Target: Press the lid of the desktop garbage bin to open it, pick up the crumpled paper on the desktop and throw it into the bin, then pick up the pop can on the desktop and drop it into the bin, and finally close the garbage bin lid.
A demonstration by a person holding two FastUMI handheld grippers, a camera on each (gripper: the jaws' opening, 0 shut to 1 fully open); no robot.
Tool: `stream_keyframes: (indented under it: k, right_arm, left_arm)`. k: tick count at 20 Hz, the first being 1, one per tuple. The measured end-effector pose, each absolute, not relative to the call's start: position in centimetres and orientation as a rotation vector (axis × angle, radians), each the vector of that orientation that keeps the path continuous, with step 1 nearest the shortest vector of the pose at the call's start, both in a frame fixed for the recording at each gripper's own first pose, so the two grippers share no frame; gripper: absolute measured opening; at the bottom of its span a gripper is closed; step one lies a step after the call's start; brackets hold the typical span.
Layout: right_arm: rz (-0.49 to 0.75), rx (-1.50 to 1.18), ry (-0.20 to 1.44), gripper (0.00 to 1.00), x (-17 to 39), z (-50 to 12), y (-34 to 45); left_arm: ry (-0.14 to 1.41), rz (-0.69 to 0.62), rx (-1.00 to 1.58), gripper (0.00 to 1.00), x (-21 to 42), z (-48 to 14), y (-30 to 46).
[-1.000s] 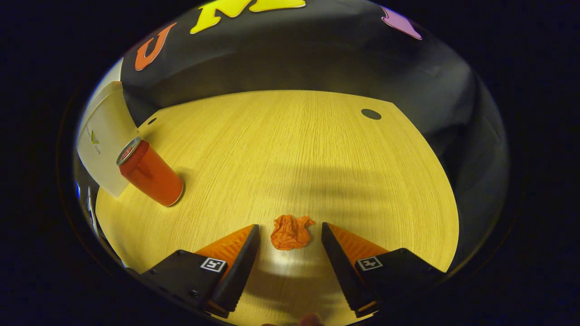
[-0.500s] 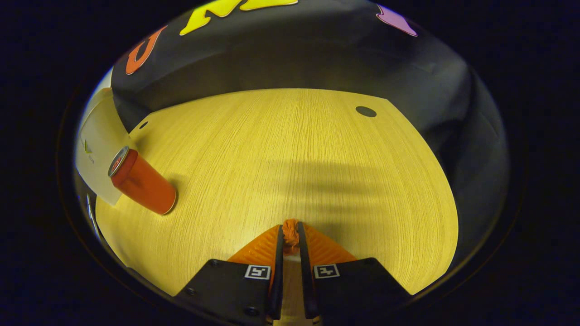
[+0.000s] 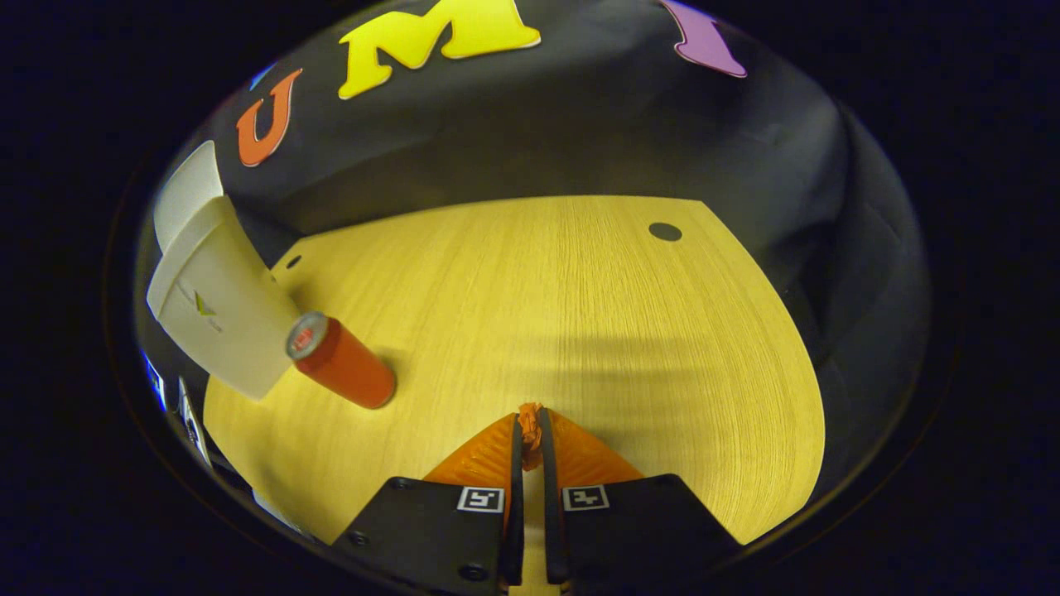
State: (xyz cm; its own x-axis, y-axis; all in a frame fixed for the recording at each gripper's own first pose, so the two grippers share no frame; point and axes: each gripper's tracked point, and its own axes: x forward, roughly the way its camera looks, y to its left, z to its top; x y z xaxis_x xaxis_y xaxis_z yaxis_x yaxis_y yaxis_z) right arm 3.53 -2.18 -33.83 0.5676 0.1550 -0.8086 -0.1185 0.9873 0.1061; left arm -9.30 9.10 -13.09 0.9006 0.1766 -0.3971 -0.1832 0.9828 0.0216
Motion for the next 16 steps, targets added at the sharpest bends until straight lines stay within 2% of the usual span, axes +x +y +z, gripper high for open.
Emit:
stream_keyframes:
  k: [1,2,9,10,11,16]
  right_arm:
    - [0.178,0.061,0.945,0.08,3.3,-32.1,-1.4]
    - [0.190,0.070,0.926,0.11,3.1,-30.3,-0.7]
    - [0.368,0.070,0.712,0.11,4.4,-17.1,6.7]
    - [0.401,0.071,0.682,0.08,4.9,-15.5,8.6]
    - [0.442,0.077,0.659,0.11,5.4,-14.2,10.7]
    - [0.645,0.067,0.572,0.11,7.0,-9.7,22.3]
  left_arm:
    - [0.408,0.182,-0.015,1.00,-9.1,-13.1,9.2]
    - [0.397,0.173,-0.014,1.00,-9.1,-13.0,9.1]
    - [0.392,0.146,0.003,1.00,-9.5,-14.3,10.5]
    - [0.394,0.154,-0.006,1.00,-9.8,-14.4,11.0]
    - [0.392,0.166,-0.019,1.00,-10.2,-14.2,11.6]
    - [0.370,0.273,-0.038,1.00,-12.9,-13.1,15.7]
